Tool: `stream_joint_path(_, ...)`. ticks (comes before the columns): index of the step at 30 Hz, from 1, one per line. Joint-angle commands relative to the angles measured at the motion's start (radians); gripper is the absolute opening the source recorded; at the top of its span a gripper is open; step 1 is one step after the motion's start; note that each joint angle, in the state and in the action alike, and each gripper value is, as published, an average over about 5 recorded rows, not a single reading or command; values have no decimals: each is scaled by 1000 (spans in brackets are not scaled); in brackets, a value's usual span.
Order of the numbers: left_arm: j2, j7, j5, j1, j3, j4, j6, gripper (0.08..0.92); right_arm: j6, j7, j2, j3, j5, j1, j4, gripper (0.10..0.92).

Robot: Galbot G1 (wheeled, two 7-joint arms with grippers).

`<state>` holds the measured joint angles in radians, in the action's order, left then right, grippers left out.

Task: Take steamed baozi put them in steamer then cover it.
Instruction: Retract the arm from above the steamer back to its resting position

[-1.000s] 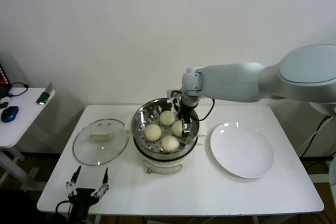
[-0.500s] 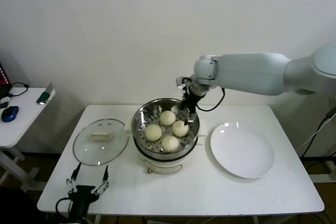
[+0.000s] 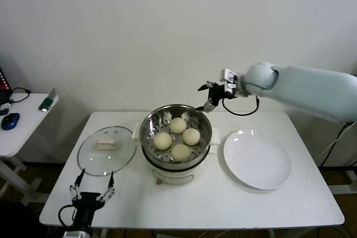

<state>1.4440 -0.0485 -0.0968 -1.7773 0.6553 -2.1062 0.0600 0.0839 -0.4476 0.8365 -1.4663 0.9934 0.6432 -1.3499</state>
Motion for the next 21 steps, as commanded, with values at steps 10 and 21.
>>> stream_joint_path(10, -1, -14, -168, 38, 17, -8, -22, 823, -205, 240, -334, 1246, -225, -1135, -172, 823)
stream_joint_path(21, -42, -26, -376, 91, 40, 16, -62, 823, -172, 246, -40, 1861, -357, -1687, -293, 823)
